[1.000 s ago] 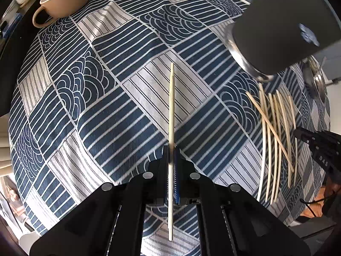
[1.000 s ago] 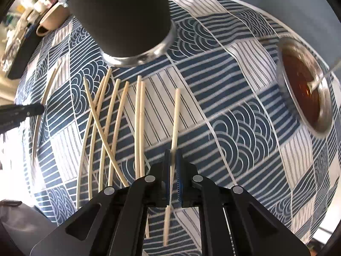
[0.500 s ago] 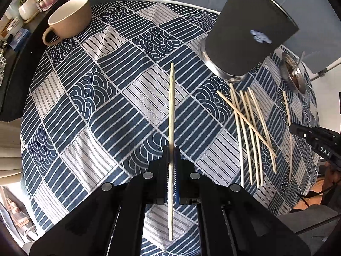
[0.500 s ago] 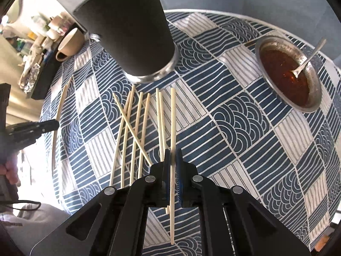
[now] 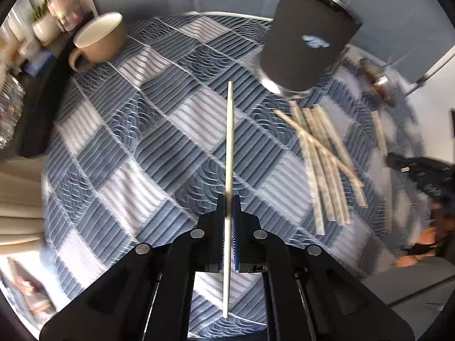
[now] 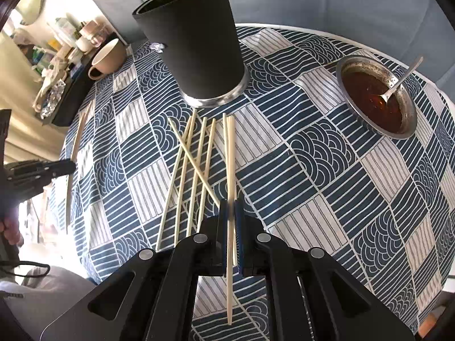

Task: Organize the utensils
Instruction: 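Lift the held stick with the left tool while the right tool lifts its stick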

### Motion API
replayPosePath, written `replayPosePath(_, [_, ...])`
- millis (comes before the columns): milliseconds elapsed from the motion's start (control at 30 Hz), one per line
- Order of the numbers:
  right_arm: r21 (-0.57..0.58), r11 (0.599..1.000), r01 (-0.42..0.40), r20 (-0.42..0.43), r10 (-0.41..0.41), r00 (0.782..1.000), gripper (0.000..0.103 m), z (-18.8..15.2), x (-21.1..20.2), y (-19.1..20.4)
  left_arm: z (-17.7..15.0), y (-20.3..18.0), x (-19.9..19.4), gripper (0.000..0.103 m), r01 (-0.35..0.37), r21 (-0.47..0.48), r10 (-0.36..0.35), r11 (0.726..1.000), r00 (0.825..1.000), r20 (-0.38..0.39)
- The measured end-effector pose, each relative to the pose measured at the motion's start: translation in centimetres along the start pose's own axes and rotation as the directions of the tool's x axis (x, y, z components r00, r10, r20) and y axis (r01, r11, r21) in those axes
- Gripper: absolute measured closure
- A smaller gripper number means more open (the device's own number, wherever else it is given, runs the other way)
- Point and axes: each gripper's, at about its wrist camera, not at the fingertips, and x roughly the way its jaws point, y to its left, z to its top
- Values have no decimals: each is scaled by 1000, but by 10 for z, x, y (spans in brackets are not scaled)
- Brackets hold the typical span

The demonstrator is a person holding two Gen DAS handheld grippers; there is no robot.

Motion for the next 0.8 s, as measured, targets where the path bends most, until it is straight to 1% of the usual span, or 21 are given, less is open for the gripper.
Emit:
replayPosePath(33, [-2, 1000, 1, 3, -1, 1000, 98, 0, -1, 1, -1, 5, 0, 98, 49, -43, -50, 998, 999, -19])
replayPosePath(67, [-4, 1000, 2, 6, -2, 1000, 98, -1, -2, 1, -1, 6, -1, 98, 44, -58, -45, 997, 999, -19])
replayPosePath(133, [-4, 1000, 3, 11, -3, 1000, 98, -2, -4, 1, -1, 1, -6, 98, -53, -6, 54, 999, 998, 21])
replayPosePath(167, [-3, 1000, 3, 13, -3, 1000, 98, -2, -4, 1, -2, -1, -9, 98, -86, 15, 86, 996, 995, 48])
replayPosePath(200, [-3, 1000, 3, 13, -3, 1000, 98, -3, -5, 2, -2, -2, -11, 98, -88, 19, 86, 996, 994, 66])
replayPosePath(267, [-6, 1000, 5, 13, -5, 1000, 98, -4, -5, 3, -2, 1, -13, 98, -43, -4, 43, 999, 997, 67])
replayPosePath(400, [-12, 1000, 5, 10, -5, 1000, 98, -7, -5, 6, -3, 4, -11, 98, -51, -22, 52, 998, 997, 56])
replayPosePath(533, [-16, 1000, 8, 9, -8, 1000, 98, -10, -5, 7, -5, 2, -12, 98, -51, -11, 51, 999, 997, 55])
replayPosePath(733, [-14, 1000, 8, 7, -8, 1000, 98, -13, -5, 8, -9, 1, -7, 98, -53, 0, 53, 999, 998, 35])
replayPosePath(767, [-11, 1000, 9, 9, -9, 1000, 98, -13, -5, 7, -10, 1, -5, 97, -55, 0, 55, 999, 998, 32])
replayPosePath(800, [-8, 1000, 12, 6, -12, 1000, 98, -13, -5, 6, -10, 1, -4, 94, -61, 2, 61, 998, 998, 31])
